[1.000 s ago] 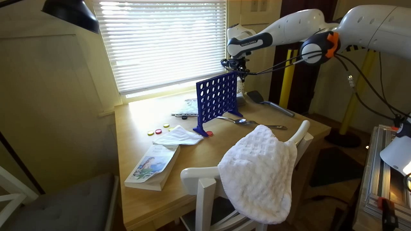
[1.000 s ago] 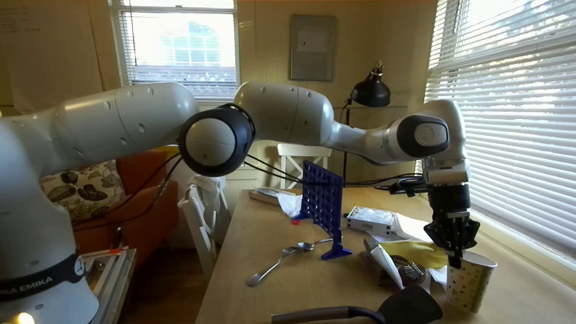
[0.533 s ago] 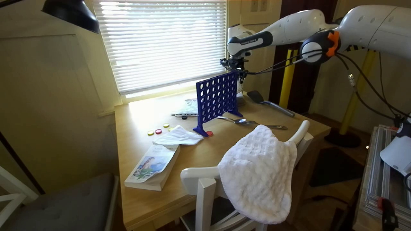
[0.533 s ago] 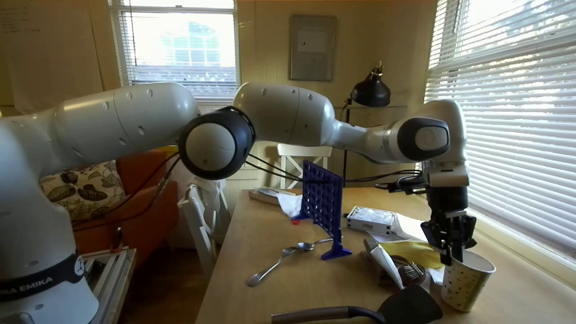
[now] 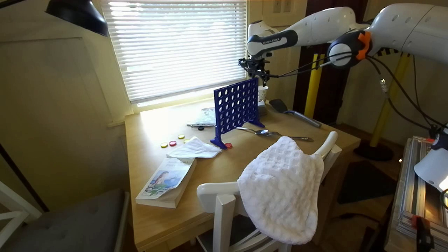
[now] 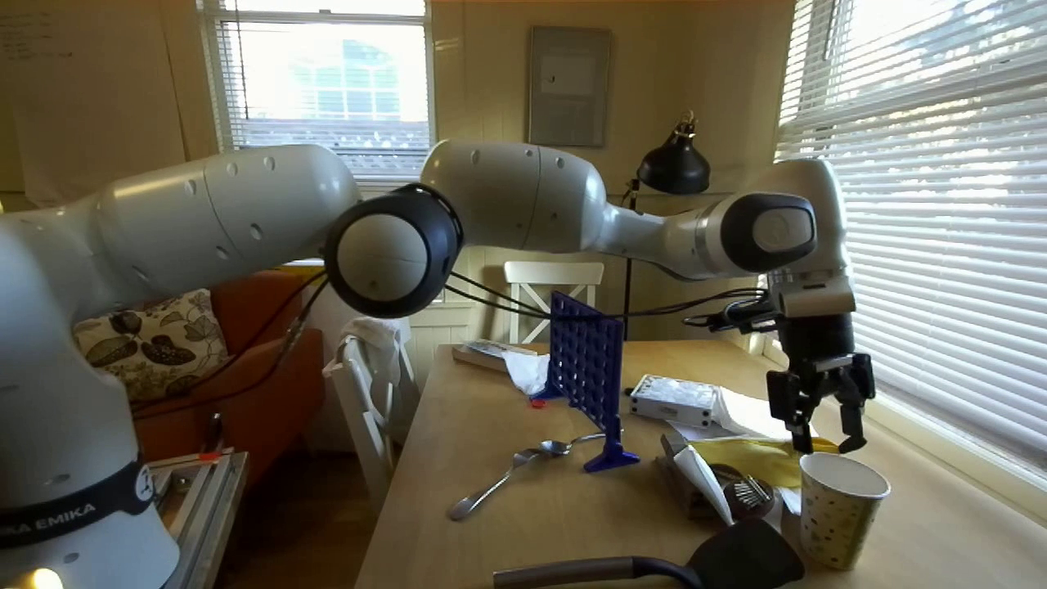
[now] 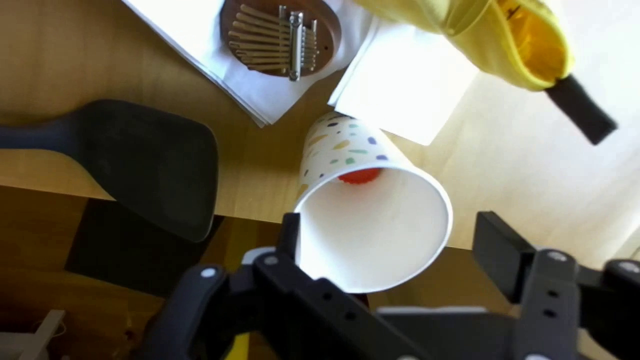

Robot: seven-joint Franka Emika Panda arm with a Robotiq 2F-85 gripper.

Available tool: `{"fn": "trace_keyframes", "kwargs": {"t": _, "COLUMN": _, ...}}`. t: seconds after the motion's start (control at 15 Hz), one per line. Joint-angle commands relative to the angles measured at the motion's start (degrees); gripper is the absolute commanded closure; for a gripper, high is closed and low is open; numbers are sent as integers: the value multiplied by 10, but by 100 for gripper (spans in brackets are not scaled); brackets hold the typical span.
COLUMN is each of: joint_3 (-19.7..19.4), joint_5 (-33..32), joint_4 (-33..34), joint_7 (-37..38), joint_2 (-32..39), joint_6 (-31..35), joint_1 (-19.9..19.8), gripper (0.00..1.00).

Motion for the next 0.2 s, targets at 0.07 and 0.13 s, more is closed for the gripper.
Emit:
{"fn": "trace_keyframes", "kwargs": {"t": 0.07, "joint_3": -2, "joint_5": 2, "joint_4": -6, "joint_7": -10, "joint_2": -17, "joint_6": 0, "joint_1": 11, "gripper": 0}}
{"fn": "trace_keyframes", "kwargs": {"t": 0.13, "joint_3": -1, "joint_5": 2, "joint_4": -6, "joint_7": -16, "joint_2": -23, "joint_6": -5, "joint_1": 16, "gripper": 0}}
